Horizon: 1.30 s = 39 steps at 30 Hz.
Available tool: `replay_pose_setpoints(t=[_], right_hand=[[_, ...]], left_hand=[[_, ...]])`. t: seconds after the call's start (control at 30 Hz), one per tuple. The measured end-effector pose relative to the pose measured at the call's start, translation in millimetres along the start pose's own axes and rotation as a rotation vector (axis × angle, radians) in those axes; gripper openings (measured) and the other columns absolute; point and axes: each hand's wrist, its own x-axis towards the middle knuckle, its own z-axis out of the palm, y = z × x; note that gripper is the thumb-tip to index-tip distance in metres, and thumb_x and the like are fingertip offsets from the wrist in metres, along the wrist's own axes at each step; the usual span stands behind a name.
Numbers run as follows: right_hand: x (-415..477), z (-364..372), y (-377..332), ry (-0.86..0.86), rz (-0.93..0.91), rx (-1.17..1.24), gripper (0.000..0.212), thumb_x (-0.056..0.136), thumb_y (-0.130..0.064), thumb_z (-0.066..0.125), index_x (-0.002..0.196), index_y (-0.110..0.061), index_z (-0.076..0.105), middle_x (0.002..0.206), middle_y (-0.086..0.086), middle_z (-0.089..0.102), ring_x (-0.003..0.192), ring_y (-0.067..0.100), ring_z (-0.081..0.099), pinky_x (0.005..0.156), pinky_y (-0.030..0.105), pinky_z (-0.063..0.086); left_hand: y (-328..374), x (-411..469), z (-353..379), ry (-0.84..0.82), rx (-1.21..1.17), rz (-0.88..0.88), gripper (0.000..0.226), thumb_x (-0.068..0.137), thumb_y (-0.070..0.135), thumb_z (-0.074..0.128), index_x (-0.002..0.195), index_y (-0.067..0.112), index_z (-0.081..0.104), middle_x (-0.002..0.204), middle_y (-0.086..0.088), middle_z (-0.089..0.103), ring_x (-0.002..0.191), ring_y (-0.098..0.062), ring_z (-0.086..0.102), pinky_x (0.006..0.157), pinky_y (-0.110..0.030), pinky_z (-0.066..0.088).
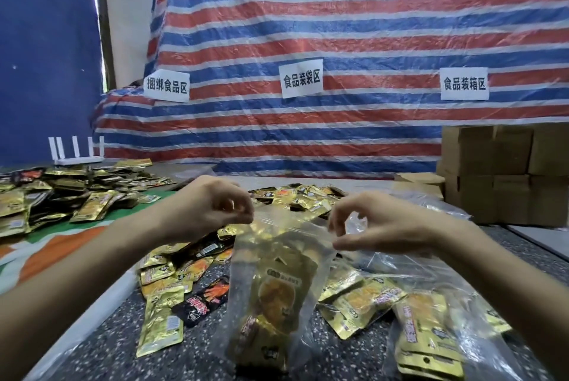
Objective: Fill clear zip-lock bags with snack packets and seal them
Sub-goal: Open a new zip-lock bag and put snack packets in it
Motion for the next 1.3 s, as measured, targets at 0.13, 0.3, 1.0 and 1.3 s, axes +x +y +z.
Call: replay_pose_setpoints(t=[0.13,0.3,1.0,1.3], right_hand=[[-3.5,4.1,1.4,0.026,0.025,0.174,0.016,0.088,-0.031,0.072,0.091,-0.017,0.066,0.117,-0.002,0.064,0.107,0.009,0.060,0.089,0.025,0.053],[-5.3,8.3,2.2,0.055,0.067,0.432,0.009,0.088,-0.002,0.069,0.097,-0.002,0.067,0.089,0.005,0.072,0.078,0.010,0.069,0.072,0.021,0.054],[-11.2,10.1,-8.9,0.318,0.046,0.515,0.022,0.082,0.013,0.066,0.093,-0.007,0.065,0.083,0.009,0.069,0.075,0.019,0.064,0.075,0.043,0.055],[13.7,8.3,-52.0,0.116,-0.043,0.148,0.069,0.076,-0.071,0.063,0.133,-0.034,0.056,0.128,-0.021,0.058,0.112,-0.009,0.052,0.093,0.018,0.046]], left_hand=[[-1.2,-4.4,0.1,0.025,-0.096,-0.036,0.007,0.082,0.020,0.073,0.084,0.026,0.074,0.081,0.014,0.070,0.079,-0.002,0.066,0.073,-0.022,0.056],[-8.5,-11.1,-5.0,0.133,-0.316,-0.132,0.023,0.072,0.010,0.082,0.093,0.017,0.075,0.082,0.000,0.075,0.073,-0.017,0.072,0.069,-0.028,0.060],[-15.6,-22.5,12.5,0.180,-0.360,-0.162,0.009,0.081,0.016,0.079,0.074,0.015,0.072,0.072,-0.003,0.072,0.063,-0.011,0.063,0.058,-0.024,0.050],[-1.3,-27.5,18.0,0.223,-0.421,-0.005,0.007,0.080,0.005,0.077,0.079,0.009,0.072,0.077,-0.010,0.071,0.074,-0.029,0.067,0.071,-0.046,0.056]])
